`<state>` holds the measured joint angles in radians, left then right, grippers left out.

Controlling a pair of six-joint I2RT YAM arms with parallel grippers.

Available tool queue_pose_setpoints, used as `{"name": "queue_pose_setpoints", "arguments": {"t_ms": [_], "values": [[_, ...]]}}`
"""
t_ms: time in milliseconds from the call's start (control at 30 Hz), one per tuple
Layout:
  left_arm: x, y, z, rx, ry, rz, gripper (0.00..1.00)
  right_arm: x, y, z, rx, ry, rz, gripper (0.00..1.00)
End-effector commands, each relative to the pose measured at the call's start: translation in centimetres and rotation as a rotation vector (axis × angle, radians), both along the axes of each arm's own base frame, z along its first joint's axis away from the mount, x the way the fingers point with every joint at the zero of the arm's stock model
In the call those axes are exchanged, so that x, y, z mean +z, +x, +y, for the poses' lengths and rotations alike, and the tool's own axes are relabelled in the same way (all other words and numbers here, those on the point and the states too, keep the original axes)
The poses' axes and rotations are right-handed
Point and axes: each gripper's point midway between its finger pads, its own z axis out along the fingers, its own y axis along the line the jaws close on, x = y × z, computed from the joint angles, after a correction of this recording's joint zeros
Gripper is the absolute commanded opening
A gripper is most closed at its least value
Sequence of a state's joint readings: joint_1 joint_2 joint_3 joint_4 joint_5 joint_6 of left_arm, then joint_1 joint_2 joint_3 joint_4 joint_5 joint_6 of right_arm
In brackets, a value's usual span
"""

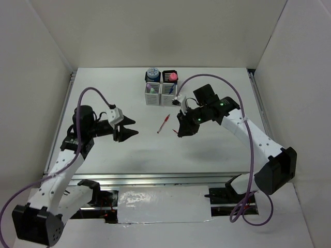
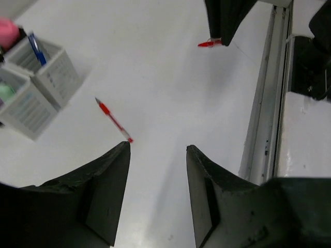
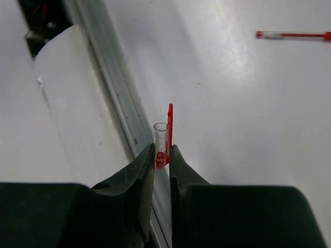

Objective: Sort the stationery into containers
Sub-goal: Pick up the pen cap from the center of the board.

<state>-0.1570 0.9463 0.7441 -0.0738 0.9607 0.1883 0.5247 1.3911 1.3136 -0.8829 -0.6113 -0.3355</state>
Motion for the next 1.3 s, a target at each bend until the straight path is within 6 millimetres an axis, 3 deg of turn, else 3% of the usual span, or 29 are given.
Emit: {"name": "queue_pose_setpoints", "arguments": {"t_ms": [0,167,300,500,900,1267], "values": [[1.5,-2.6,-0.5,-0.117,0.083,-0.252,0.6,1.8,-4.8,0.1,0.184,0.098,0.089,0.0],[2.5,-4.0,-1.0,-0.219,0.231,-0.455,0.58,2.7,-6.7,1.0,0.272,0.144,0.175,0.0],[2.4,-4.5,-2.5,-0.305,0.333,-0.566,0.54,3.5,-7.2,1.9,0.287,0.197,0.204,0.0],[1.9,-5.0,-5.7,-0.383,0.418,-0.736,0.5,3.1,-7.7,2.3,0.275,0.219,0.282,0.0],[0.9,-5.8,-8.7,-0.471,0.49,-0.788,0.44,1.7,-8.9,3.3,0.342,0.2,0.544,0.0],[-0.1,-6.9,-10.2,-0.547,0.512,-0.768,0.46,1.6,-8.6,4.6,0.32,0.186,0.505,0.0]]}}
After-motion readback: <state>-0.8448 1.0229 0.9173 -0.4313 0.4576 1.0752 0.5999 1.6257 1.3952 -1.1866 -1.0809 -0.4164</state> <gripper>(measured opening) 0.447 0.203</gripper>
